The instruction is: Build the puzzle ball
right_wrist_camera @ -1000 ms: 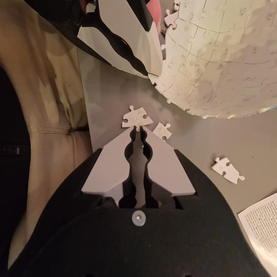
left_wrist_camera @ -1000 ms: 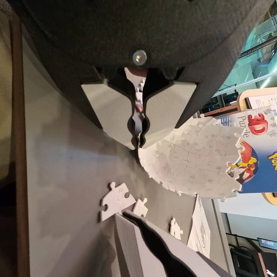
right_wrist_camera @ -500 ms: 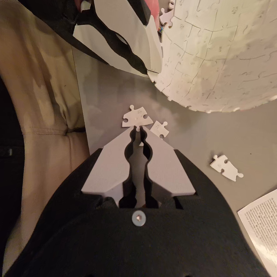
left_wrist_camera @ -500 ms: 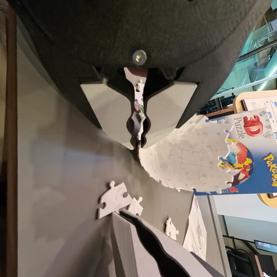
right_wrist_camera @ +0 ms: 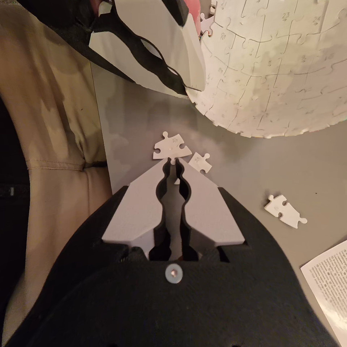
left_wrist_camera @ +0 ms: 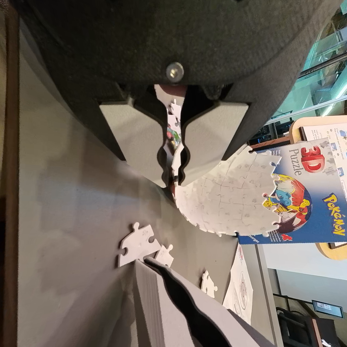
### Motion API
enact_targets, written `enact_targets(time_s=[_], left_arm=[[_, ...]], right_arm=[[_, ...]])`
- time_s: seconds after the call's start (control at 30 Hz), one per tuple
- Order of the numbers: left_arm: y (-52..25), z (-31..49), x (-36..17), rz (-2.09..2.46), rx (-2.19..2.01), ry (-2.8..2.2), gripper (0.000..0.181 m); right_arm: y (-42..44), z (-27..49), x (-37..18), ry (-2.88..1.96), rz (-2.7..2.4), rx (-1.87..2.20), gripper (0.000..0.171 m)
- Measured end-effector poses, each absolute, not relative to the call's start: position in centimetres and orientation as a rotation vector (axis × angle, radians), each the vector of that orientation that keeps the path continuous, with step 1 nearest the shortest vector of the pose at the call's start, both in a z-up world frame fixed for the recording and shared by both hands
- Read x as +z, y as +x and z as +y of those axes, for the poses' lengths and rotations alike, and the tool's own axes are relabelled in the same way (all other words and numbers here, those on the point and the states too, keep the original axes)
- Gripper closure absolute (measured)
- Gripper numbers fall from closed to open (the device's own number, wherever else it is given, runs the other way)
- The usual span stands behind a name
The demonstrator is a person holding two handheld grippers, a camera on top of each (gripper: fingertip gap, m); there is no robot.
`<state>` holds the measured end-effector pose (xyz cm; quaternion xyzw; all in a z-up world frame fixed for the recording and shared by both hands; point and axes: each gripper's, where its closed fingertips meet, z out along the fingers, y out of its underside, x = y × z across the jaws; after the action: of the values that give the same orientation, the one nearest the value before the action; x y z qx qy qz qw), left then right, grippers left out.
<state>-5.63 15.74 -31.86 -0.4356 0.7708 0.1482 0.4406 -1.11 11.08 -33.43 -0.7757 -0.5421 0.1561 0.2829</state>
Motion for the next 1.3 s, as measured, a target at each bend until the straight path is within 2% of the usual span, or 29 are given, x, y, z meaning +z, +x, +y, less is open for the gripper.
enact_targets(time_s=[0.57,0.93,1.3], left_arm=[[-5.5,15.8,-31.6,1.899,0.357,-1.089,0.167],[-6.7,16.1,-31.2,1.867,0.252,-1.202,0.15],[-8.4,15.4,-30.5,1.858,0.121,-1.263,0.146]], right_arm=[[-1.1,11.1,-33.4,-2.081,-1.439,0.437,0.167],[-1.1,11.1,-33.4,-2.079,-1.437,0.439,0.167],[-1.1,11.1,-33.4,-2.078,-1.435,0.447,0.167]])
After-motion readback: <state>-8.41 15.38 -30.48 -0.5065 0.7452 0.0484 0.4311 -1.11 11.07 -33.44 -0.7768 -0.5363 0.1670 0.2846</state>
